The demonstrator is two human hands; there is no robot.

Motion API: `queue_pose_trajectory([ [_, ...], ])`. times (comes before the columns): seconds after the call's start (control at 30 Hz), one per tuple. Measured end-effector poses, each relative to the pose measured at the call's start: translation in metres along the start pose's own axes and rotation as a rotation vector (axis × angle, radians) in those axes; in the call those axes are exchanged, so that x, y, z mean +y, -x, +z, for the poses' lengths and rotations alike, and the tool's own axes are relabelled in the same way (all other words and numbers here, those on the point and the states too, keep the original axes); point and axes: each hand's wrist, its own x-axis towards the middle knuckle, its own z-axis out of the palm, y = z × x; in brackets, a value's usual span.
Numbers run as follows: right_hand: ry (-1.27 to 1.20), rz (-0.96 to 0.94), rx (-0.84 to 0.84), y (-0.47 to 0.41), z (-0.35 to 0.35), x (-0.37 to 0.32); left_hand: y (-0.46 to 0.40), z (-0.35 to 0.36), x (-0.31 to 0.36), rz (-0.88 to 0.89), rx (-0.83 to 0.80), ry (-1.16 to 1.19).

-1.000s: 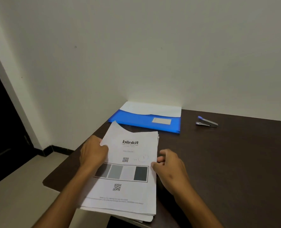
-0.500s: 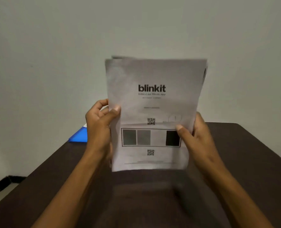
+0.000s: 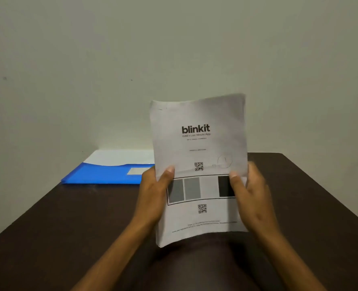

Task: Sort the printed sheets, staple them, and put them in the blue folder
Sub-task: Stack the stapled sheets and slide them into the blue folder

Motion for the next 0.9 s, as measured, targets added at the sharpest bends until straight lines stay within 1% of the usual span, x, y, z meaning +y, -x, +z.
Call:
queue_pose_trajectory([
  [0.07,0.101,0.036,0.054,-0.015,-0.019,0.001,-0.004,0.015,0.007,-0.04,-0.058,0.018],
  [0.13,0.229,0.137,0.045,-0.028,-0.045,0.009,-0.005,0.04,0.006,-0.164,-0.154,0.083],
  [0.17,0.309,0.187,0.025,-0.033,-0.058,0.016,-0.005,0.053,-0.001,-0.202,-0.204,0.076],
  [0.27,0.5,0.279,0.008,-0.036,-0.1,0.045,-0.002,0.096,-0.029,-0.269,-0.323,0.017],
  [0.4,0.611,0.353,0.052,-0.026,-0.148,0.077,0.0,0.148,-0.06,-0.319,-0.38,-0.097],
  [0.5,0.663,0.404,0.091,-0.024,-0.177,0.096,0.004,0.176,-0.069,-0.234,-0.358,-0.211],
  [0.6,0.665,0.389,0.125,-0.025,-0.194,0.109,0.01,0.192,-0.074,-0.165,-0.406,-0.27],
  [0.67,0.701,0.38,0.128,-0.026,-0.197,0.117,0.012,0.196,-0.078,-0.022,-0.405,-0.387],
  [0.73,0.8,0.379,0.104,-0.025,-0.199,0.127,0.014,0.2,-0.08,0.144,-0.366,-0.54],
  [0.77,0.851,0.36,0.098,-0.023,-0.2,0.134,0.015,0.202,-0.08,0.194,-0.346,-0.587],
  [0.9,0.942,0.269,0.149,-0.018,-0.203,0.154,0.016,0.203,-0.082,0.259,-0.309,-0.62],
])
